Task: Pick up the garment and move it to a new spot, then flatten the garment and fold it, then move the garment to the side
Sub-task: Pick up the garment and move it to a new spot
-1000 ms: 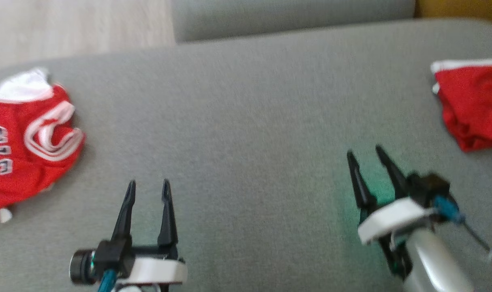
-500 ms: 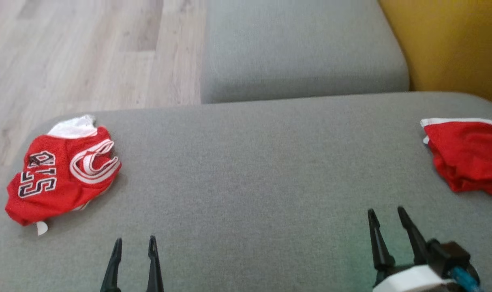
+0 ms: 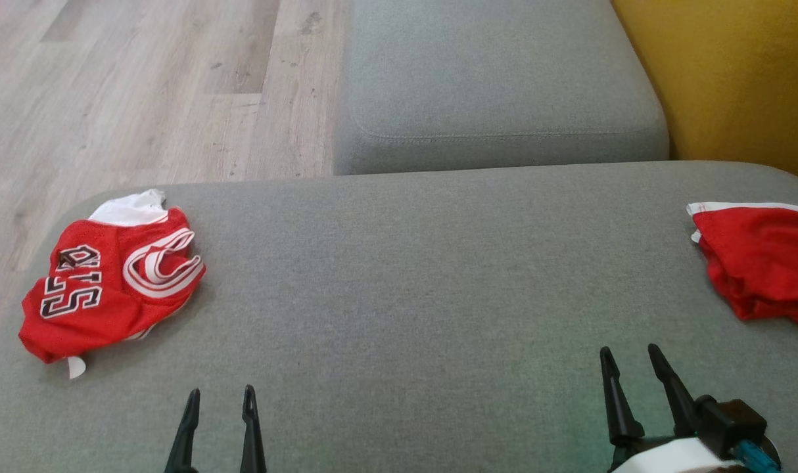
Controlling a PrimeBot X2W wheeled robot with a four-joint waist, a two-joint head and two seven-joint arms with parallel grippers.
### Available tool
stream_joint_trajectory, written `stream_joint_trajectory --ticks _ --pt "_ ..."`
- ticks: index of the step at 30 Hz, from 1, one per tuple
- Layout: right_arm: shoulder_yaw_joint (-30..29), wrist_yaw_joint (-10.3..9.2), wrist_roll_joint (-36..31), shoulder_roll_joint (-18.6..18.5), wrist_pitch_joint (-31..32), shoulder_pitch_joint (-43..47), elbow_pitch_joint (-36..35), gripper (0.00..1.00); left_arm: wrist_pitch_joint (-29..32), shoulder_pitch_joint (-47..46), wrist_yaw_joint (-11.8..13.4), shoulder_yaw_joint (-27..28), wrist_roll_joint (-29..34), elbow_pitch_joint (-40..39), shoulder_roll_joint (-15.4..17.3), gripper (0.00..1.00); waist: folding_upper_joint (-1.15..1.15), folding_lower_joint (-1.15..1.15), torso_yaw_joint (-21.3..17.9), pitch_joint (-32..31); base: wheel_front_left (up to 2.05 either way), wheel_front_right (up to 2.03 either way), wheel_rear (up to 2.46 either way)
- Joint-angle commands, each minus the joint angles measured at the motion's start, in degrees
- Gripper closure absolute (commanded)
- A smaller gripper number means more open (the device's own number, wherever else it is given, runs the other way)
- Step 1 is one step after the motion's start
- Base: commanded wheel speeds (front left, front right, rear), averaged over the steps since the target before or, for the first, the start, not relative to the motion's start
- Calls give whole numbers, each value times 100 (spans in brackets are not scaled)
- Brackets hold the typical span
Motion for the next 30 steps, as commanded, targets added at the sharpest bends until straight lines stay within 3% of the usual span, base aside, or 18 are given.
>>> stream_joint_trajectory --ticks 1,14,30 --pt "111 -5 -9 -25 -77 -194 -181 0 -30 -277 30 188 10 -179 -31 0 -1 0 3 9 0 0 0" --pt "71 -5 -30 -25 -77 -169 -198 0 -30 -286 71 235 19 -226 -31 0 -1 0 208 98 0 0 0" --pt "182 -5 98 -25 -78 -323 -228 0 -30 -350 104 347 107 -359 -31 0 -1 0 1905 332 0 0 0"
